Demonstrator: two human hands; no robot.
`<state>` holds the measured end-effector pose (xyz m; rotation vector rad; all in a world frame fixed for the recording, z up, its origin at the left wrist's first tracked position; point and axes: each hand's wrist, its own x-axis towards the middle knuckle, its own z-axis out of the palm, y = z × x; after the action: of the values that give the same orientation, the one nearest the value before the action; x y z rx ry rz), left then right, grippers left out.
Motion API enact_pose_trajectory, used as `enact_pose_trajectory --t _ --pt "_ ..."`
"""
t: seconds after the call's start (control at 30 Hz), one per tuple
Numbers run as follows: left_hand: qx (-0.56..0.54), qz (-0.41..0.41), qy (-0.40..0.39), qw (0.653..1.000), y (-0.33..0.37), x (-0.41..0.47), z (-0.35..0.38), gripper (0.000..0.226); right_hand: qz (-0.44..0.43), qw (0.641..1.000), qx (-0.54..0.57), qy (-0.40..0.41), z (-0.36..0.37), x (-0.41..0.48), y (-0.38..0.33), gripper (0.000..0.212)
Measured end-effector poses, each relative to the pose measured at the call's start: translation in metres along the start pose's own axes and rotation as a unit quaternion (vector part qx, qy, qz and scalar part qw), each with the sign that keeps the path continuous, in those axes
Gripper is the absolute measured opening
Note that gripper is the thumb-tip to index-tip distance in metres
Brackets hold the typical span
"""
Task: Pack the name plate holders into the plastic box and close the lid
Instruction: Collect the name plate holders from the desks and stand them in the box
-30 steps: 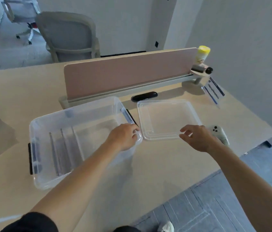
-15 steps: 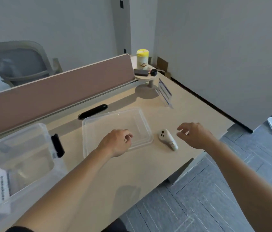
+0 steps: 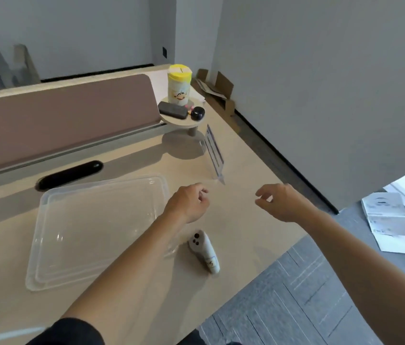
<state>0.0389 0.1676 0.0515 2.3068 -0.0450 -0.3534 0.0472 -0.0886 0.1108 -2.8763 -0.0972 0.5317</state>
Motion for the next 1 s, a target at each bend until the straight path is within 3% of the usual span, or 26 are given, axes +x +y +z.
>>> enact_pose_trajectory --t 0.4,0.7,0.87,1.0 --pt "-0.043 -0.146 0.072 0.986 0.038 0.124 0.054 0.044 -0.123 0.991 -0.023 -0.053 -0.042 0.199 0.048 0.04" --pt "-0.084 -0.323 0.147 0.931 0.081 0.191 0.09 0.067 -0.216 0.968 0.028 -0.126 -0.052 0.329 0.037 0.068" --pt "-0.049 -0.391 0.148 0.907 0.09 0.24 0.101 0.058 -0.218 0.956 0.07 -0.184 -0.046 0.387 0.017 0.088" --pt "0.002 -0.422 0.164 0.892 0.086 0.266 0.111 0.033 -0.235 0.93 0.132 -0.25 -0.039 0.407 0.007 0.084"
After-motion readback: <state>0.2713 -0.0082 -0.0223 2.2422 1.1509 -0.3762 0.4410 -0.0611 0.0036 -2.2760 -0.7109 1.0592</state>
